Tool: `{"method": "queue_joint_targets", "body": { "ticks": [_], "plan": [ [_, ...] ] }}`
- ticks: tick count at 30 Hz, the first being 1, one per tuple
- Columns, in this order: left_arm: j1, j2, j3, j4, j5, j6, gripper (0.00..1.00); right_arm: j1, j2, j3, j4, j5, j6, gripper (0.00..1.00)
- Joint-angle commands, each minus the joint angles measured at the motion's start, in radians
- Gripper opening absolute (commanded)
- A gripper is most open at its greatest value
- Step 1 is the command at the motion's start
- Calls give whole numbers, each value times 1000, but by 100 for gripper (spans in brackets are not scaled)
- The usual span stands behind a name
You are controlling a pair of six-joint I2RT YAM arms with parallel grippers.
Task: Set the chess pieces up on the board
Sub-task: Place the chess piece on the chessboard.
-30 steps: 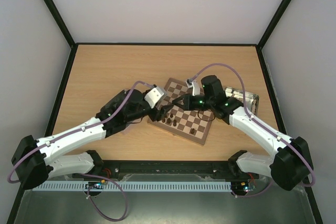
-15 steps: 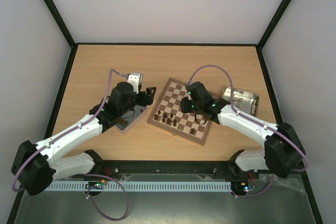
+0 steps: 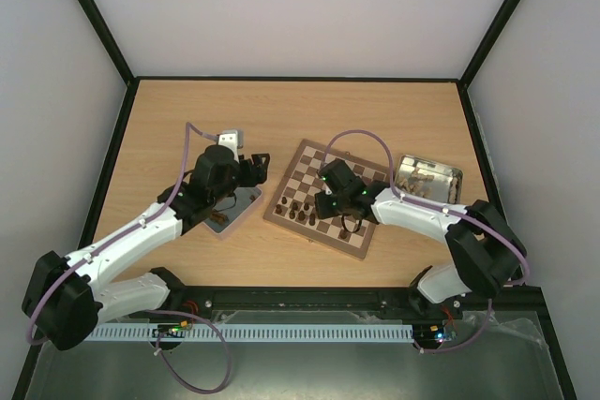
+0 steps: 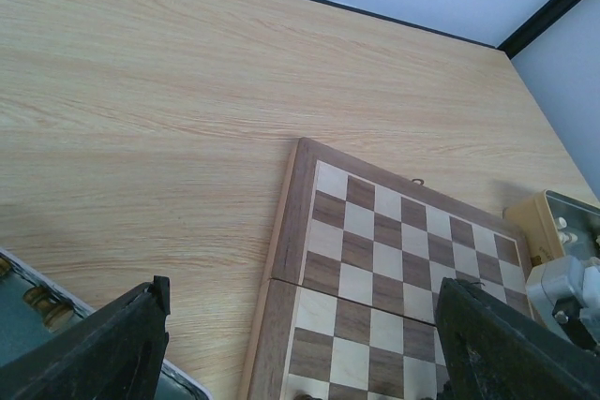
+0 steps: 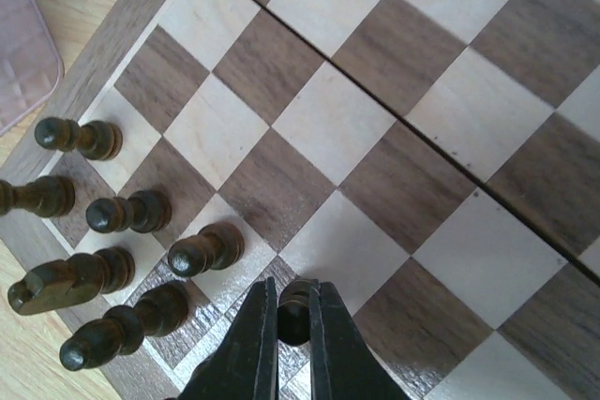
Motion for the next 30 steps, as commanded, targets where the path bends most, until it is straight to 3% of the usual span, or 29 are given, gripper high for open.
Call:
{"method": "queue_joint_targets", "body": {
  "ticks": [1,30],
  "plan": [
    [8,5,-15,-8,-10,-11,80,7,13,-20,28,-41,-9,2],
    [8,29,-14,-8,-8,-9,80,6,17,-5,-92,-45,-22,4]
  ]
}}
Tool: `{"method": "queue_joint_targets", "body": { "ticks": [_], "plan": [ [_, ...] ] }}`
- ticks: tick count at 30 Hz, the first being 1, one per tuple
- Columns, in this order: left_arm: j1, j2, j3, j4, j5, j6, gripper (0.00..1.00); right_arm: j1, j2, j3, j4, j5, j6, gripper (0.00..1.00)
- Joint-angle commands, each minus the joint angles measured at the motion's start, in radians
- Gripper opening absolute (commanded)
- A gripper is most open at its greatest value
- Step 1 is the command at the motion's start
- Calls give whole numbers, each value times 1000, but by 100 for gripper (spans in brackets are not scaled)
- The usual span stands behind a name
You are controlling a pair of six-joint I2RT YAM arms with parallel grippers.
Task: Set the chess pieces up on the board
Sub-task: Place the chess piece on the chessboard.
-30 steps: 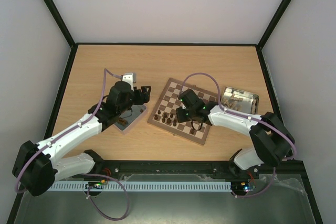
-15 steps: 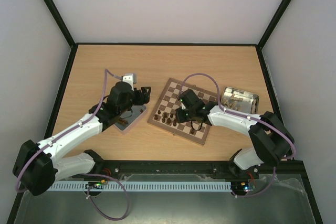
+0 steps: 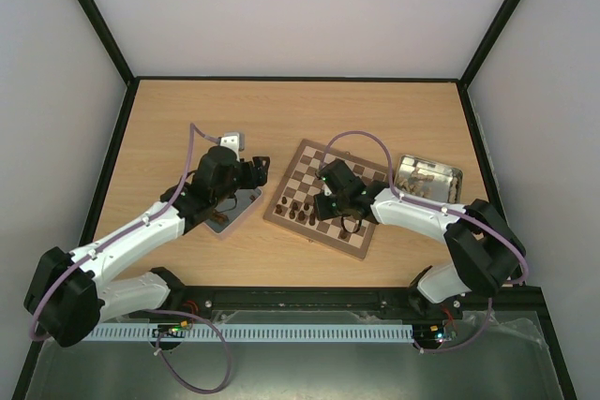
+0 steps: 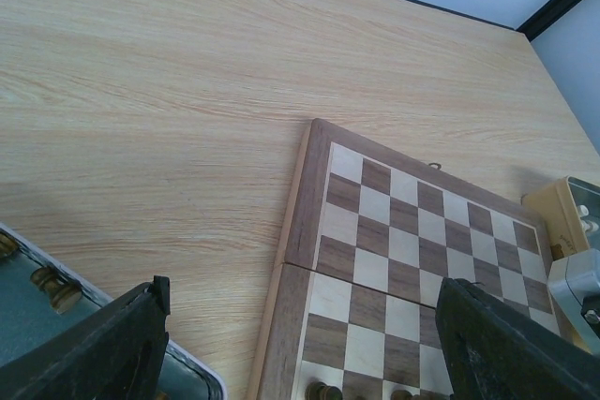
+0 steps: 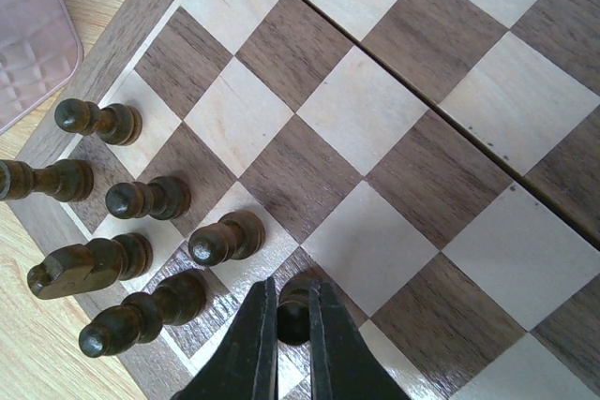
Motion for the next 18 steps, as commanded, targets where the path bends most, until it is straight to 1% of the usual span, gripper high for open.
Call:
{"method": "queue_joint_targets", "body": {
  "ticks": [1,7,10,13,15,18],
  "plan": [
    [6,9,-5,0,-7,-3,80,6,7,9,-110,17,-13,4],
    [5,14,-2,1,-6,-2,80,7,3,19,-132,16,-18,6],
    [6,17,-1,1,-6,-1,80,7,-4,21,-136,4,-21,10],
    [6,20,0,3,-6,-2,80,7,-8,26,-134,-7,-15,17],
    [6,22,3,1,-6,-2,80,6,-12,37,-137,2,8,25],
    [6,20,6,-1,-7,-2,80,6,-28,66,-136,31,42,28]
  ]
}}
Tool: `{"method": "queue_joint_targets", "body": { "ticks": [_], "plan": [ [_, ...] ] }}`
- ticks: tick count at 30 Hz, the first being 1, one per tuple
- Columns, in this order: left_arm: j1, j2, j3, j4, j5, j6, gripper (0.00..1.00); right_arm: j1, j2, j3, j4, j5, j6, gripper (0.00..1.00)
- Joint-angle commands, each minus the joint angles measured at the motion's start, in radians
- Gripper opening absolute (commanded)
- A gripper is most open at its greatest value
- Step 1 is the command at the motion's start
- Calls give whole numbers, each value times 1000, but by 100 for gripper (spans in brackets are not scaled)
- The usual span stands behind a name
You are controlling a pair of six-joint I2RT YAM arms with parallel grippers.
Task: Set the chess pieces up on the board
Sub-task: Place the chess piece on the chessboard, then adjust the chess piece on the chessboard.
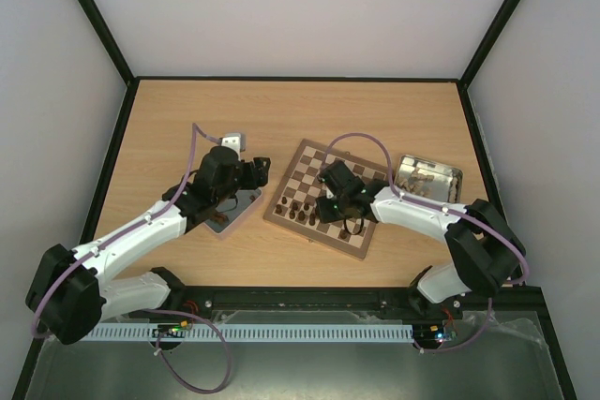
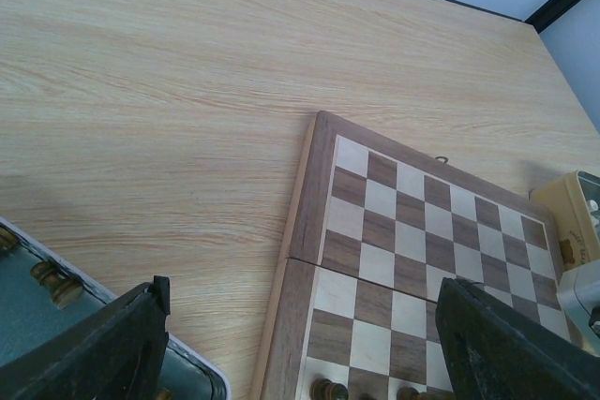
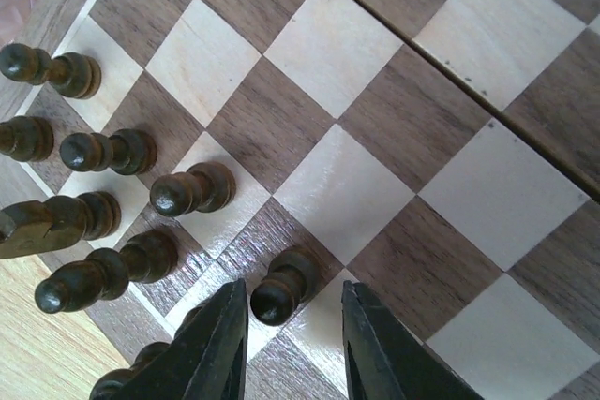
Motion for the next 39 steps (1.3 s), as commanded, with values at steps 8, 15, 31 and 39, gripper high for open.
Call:
{"method": "queue_joint_targets", "body": {
  "ticks": [8,15,31,39],
  "plan": [
    [10,-2,13,-16,-22,-12,80,6,-17,94,-10,106,83,30],
    [26,-13,7,-39,-31,-27,80,6,102,180,-1,110,73,20],
    [45,-12,-2,-42,-22,-23,80,6,255,241,-44,17,8,9],
    [48,-11,-10,-39,-18,-25,80,7,233,216,-65,7,-7,9]
  ]
}}
